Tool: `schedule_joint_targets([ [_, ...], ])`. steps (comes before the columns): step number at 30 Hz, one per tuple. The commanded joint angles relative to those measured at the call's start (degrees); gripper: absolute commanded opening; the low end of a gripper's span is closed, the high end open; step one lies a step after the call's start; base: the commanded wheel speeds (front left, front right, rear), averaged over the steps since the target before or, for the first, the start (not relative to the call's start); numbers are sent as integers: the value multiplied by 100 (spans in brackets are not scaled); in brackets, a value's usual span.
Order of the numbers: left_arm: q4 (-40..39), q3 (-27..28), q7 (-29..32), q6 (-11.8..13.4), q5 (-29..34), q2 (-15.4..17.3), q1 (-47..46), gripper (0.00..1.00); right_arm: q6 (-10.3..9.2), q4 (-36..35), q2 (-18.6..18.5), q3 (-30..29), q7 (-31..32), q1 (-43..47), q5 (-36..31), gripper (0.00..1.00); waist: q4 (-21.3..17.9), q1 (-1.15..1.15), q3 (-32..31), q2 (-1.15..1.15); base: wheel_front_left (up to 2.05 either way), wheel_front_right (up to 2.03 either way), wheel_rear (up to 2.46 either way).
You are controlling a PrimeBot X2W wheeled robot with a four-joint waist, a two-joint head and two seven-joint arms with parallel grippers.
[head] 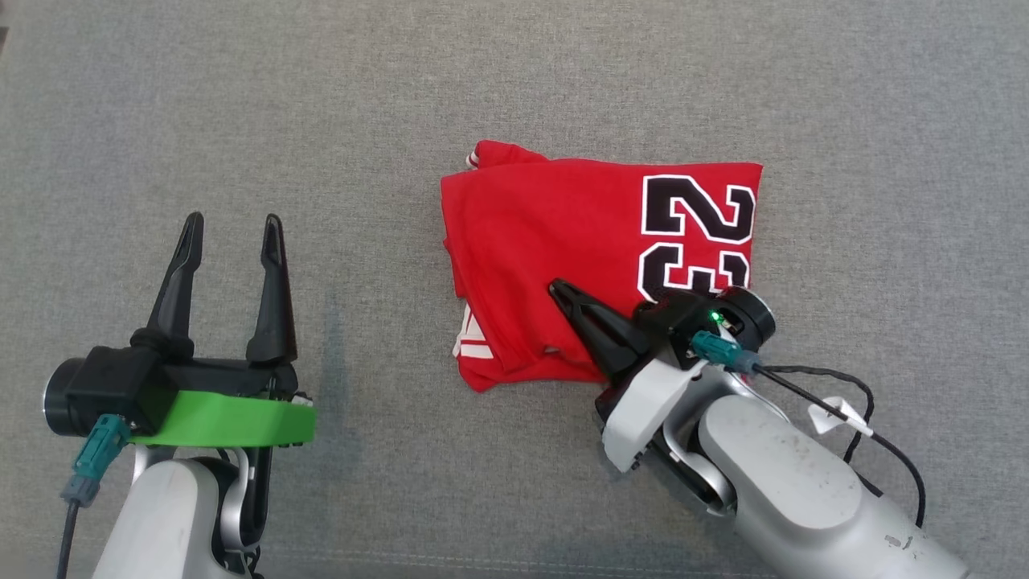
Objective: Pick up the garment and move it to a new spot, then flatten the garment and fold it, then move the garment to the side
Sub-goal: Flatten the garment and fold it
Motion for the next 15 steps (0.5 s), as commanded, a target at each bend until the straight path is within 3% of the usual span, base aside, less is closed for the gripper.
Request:
schedule_joint_targets([
  [1, 23, 18, -29, -26, 15, -26, -83, 100, -1, 60, 3, 133, -54, -70, 54, 0, -4, 0, -5, 0, 0, 0, 0],
  [9, 66, 62, -50, -44, 49, -49, -63, 100, -1, 207, 140, 589, -165, -166, 171, 0, -52, 0, -60, 0, 0, 0, 0],
  [15, 45, 147, -45, -6, 84, -18, 32, 100, -2, -118, 110, -32, -311, -75, 187, 0, -169, 0, -177, 0, 0, 0, 0],
])
